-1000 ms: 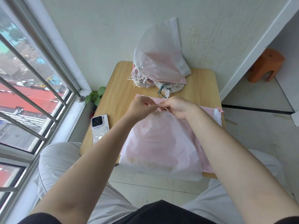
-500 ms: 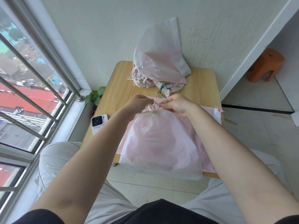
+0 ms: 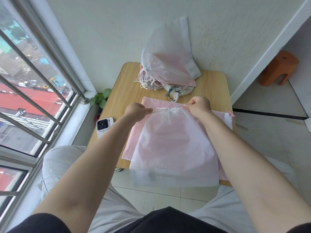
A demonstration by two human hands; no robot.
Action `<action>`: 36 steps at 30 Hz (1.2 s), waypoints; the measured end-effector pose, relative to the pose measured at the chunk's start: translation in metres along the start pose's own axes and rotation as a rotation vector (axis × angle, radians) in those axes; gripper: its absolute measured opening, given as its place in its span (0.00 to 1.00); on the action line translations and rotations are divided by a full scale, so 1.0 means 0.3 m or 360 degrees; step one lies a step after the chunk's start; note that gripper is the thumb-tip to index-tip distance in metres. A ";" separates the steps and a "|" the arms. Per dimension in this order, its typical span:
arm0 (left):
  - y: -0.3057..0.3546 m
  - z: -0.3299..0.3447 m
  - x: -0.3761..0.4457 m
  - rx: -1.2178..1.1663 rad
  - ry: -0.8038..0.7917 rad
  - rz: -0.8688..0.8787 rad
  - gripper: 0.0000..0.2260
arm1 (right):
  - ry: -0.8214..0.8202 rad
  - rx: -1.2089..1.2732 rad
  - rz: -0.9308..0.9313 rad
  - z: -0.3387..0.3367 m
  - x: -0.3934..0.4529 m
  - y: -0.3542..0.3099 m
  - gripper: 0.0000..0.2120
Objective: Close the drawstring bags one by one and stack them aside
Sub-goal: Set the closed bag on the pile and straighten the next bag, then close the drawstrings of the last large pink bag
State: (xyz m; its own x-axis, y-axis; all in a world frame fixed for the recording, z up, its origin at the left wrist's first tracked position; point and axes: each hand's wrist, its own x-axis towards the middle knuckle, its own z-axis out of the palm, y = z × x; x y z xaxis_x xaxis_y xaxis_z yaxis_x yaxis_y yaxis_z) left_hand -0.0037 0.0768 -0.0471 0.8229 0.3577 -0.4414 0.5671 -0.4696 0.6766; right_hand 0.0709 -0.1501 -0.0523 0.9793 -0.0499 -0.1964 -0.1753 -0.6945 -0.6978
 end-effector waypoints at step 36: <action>0.360 -0.113 0.495 -0.0428 0.0782 0.0174 0.14 | -0.0036 -0.0588 -0.0445 0.017 0.414 -0.316 0.30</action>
State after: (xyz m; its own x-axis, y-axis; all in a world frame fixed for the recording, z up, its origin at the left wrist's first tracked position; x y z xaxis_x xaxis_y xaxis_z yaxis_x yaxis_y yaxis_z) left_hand 0.1786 0.1066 -0.0196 0.7269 0.6823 -0.0781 0.3979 -0.3257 0.8577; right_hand 0.2086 -0.0868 -0.0141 0.9806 0.1886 -0.0532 0.1473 -0.8885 -0.4346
